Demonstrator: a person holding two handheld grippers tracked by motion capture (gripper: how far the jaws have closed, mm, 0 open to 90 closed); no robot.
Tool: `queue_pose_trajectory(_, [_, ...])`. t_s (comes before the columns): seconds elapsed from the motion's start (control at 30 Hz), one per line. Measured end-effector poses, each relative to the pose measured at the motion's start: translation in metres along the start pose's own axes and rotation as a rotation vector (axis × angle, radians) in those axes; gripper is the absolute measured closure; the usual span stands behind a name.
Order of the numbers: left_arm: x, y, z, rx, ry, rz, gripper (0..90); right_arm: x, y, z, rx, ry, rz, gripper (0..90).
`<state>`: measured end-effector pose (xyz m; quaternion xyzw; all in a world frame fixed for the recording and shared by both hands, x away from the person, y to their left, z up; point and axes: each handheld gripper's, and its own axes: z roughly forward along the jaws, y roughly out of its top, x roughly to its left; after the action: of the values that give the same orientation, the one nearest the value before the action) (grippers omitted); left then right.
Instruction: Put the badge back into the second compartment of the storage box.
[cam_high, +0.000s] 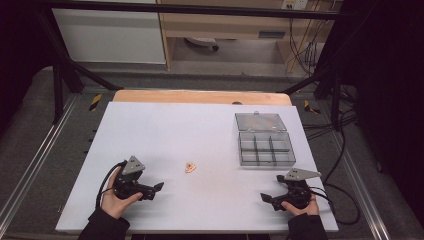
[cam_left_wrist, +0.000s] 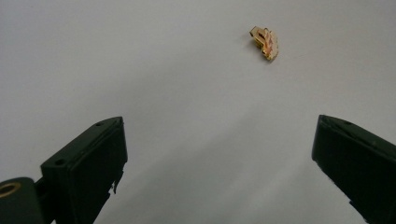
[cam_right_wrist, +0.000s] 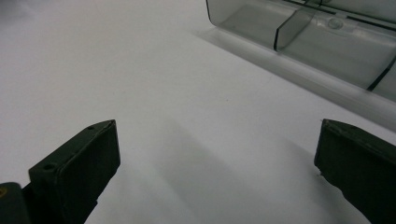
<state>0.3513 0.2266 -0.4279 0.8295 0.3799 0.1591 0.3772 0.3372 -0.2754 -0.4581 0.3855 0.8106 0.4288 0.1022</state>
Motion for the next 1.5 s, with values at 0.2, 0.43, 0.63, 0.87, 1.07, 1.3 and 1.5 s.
queue_pose_trajectory(0.2, [-0.005,0.009,0.006,-0.002,-0.004,0.007,3.2,0.000,0.000,0.000,0.001,0.002,0.005,0.6])
queue_pose_trajectory(0.43, [-0.009,0.016,0.014,0.006,-0.010,0.011,3.2,0.000,0.000,0.001,0.002,0.001,0.006,0.6])
queue_pose_trajectory(0.63, [-0.010,0.022,0.018,0.005,-0.012,-0.003,3.4,0.000,0.000,0.001,0.002,0.002,0.006,0.6])
queue_pose_trajectory(0.87, [-0.011,0.030,0.025,0.007,-0.014,-0.011,3.8,0.000,0.000,0.001,0.005,0.003,0.005,0.6])
queue_pose_trajectory(1.07, [-0.015,0.037,0.032,0.007,-0.017,-0.011,4.2,0.000,0.000,0.001,0.005,0.004,0.004,0.6])
queue_pose_trajectory(1.3, [-0.019,0.043,0.041,0.009,-0.023,-0.012,4.6,0.000,0.000,0.001,0.005,0.004,0.003,0.6])
queue_pose_trajectory(1.5, [-0.022,0.049,0.050,0.011,-0.030,-0.013,5.0,0.000,0.000,0.000,0.004,0.004,0.005,0.6])
